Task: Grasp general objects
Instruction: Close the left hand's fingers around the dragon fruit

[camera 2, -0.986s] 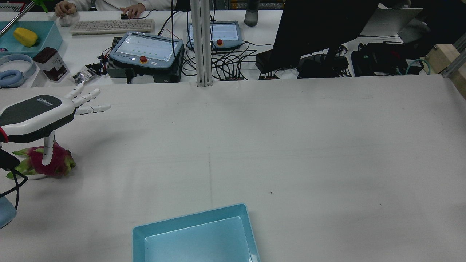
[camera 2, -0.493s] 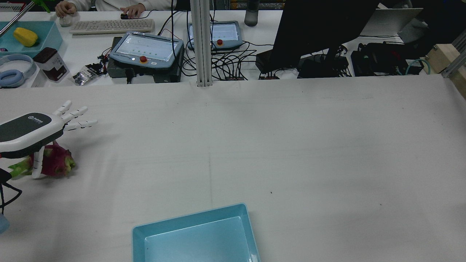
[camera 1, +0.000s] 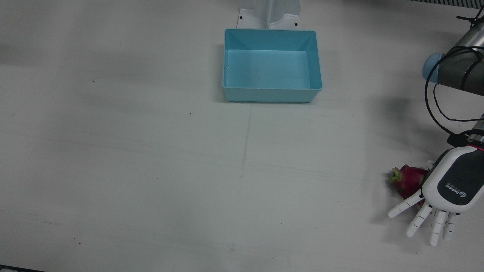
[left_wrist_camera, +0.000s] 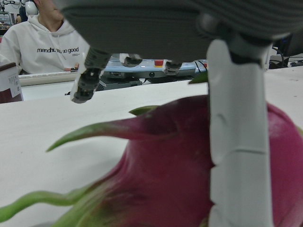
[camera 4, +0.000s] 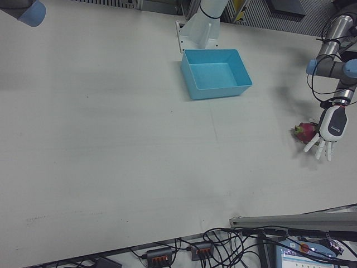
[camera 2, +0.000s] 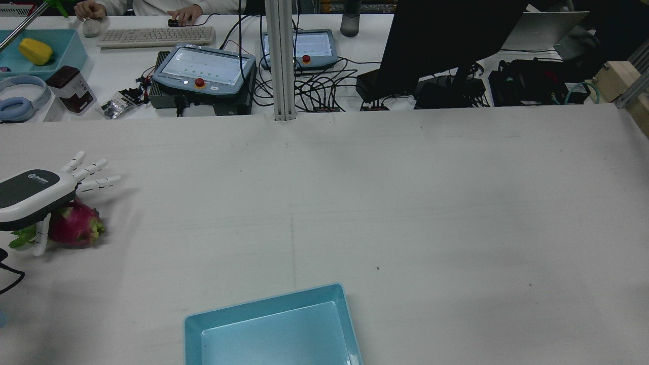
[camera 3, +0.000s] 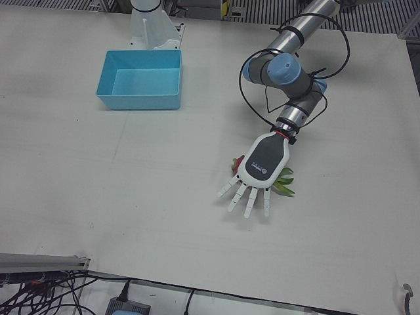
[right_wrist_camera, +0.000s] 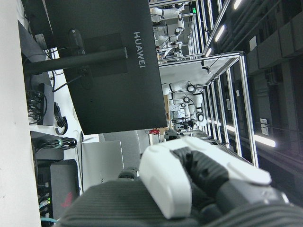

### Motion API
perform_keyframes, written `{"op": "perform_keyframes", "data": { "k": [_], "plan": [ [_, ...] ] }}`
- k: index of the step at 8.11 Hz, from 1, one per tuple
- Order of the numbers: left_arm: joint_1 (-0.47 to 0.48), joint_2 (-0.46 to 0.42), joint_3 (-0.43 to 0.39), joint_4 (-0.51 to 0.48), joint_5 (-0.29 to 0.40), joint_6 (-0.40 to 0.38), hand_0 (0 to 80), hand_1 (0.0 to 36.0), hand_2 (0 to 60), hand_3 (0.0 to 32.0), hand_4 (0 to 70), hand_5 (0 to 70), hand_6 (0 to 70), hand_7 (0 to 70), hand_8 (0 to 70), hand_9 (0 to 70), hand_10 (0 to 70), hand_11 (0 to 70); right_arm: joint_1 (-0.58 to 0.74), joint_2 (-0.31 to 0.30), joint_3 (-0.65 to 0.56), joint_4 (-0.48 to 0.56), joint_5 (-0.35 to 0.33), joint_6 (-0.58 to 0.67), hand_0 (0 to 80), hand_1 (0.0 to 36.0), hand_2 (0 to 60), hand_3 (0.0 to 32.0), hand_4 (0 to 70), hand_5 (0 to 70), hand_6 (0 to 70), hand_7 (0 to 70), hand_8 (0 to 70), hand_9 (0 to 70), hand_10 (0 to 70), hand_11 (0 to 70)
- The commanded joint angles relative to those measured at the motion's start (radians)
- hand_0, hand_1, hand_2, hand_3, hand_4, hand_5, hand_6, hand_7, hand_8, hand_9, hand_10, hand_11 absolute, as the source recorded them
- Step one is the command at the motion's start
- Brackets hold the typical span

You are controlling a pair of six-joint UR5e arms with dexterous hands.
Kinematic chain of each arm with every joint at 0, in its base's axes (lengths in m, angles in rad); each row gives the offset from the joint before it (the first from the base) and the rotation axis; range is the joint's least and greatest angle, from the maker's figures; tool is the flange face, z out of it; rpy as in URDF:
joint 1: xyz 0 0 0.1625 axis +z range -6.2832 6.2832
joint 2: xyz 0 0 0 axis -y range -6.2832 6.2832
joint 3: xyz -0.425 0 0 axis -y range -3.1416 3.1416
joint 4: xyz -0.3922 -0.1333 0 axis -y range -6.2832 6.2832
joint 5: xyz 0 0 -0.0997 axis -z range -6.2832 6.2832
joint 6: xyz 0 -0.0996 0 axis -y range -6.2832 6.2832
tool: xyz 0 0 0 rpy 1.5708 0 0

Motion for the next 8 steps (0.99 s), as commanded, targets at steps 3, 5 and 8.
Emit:
{"op": "perform_keyframes", "data": {
  "k": [3,5,8],
  "plan": [
    [0.003,0.05,0.023,-0.07,-0.009,0.014,51.1,18.0,1.0,27.6,0.0,0.0,0.0,4.8,0.0,0.0,0.0,0.0,0.0,0.0,0.0,0.0,0.0,0.001,0.0,0.0,0.0,0.0,0.0,0.0,0.0,0.0,0.0,0.0,0.0,0.0],
    [0.003,0.05,0.019,-0.069,-0.009,0.014,52.3,20.0,4.3,31.4,0.0,0.0,0.0,1.6,0.0,0.0,0.0,0.0,0.0,0.0,0.0,0.0,0.0,0.001,0.0,0.0,0.0,0.0,0.0,0.0,0.0,0.0,0.0,0.0,0.0,0.0],
    [0.028,0.05,0.023,-0.067,-0.01,0.014,47.8,26.6,58.1,0.0,12.4,70.0,0.0,0.1,0.0,0.0,0.0,0.0,0.0,0.0,0.0,0.0,0.0,0.001,0.0,0.0,0.0,0.0,0.0,0.0,0.0,0.0,0.0,0.0,0.0,0.0]
  ]
}}
